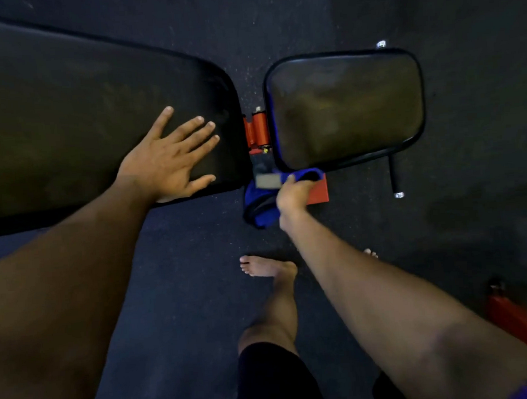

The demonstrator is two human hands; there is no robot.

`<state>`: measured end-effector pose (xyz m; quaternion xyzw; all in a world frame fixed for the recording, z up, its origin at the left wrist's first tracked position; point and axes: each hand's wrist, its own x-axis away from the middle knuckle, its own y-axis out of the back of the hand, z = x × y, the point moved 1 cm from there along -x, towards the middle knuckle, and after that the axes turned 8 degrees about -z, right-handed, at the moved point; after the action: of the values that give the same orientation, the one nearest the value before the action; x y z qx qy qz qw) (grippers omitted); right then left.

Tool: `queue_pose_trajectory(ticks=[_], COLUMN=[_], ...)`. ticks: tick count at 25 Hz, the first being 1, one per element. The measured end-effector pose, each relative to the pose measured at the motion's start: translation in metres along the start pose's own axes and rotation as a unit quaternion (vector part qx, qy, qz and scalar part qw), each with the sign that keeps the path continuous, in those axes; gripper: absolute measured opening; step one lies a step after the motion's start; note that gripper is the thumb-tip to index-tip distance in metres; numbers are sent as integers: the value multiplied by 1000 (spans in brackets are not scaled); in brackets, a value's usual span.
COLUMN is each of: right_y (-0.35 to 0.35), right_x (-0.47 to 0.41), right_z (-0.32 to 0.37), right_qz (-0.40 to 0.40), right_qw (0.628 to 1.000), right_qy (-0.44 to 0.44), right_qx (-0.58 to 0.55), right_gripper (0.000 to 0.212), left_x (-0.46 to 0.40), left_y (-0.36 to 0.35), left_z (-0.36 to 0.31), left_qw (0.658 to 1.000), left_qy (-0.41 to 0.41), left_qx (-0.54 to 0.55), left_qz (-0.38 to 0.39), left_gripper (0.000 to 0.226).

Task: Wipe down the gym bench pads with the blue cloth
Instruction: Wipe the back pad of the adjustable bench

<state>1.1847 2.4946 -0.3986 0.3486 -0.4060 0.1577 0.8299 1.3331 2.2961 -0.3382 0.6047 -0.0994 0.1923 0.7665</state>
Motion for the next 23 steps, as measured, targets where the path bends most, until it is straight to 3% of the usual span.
queue_pose_trajectory(ticks=[3, 7, 9, 11, 14, 19, 21, 23], right_y=[9, 67, 97, 123, 140, 107, 78, 43], right_x=[25, 70, 91, 115, 152, 202, 228, 263], right_z=[-19, 9, 29, 47, 71, 102, 119, 132], right_qz=[165, 222, 207, 203, 242, 317, 356, 406], right_qw=[976, 940, 932, 927, 904, 848, 803, 739], right_qy=[73, 188, 244, 278, 328, 396, 441, 486], right_qx=[123, 177, 170, 153, 129, 153, 183, 229], right_gripper=[52, 47, 46, 45, 43, 47, 45, 38], left_x=[9, -3, -4, 14, 88, 247, 301, 345], left_y=[6, 34, 63, 92, 114, 114, 114, 113], left_z=[-1, 4, 8, 1, -33, -77, -74, -63], left_qw=[1000, 984, 949, 899, 828, 745, 719, 669], left_qy=[4, 31, 79, 156, 234, 350, 413, 497], left_qx=[9, 125, 254, 397, 509, 568, 559, 552], left_qz=[25, 126, 169, 98, -12, 7, -9, -41], left_gripper=[78, 77, 70, 65, 59, 56, 66, 60])
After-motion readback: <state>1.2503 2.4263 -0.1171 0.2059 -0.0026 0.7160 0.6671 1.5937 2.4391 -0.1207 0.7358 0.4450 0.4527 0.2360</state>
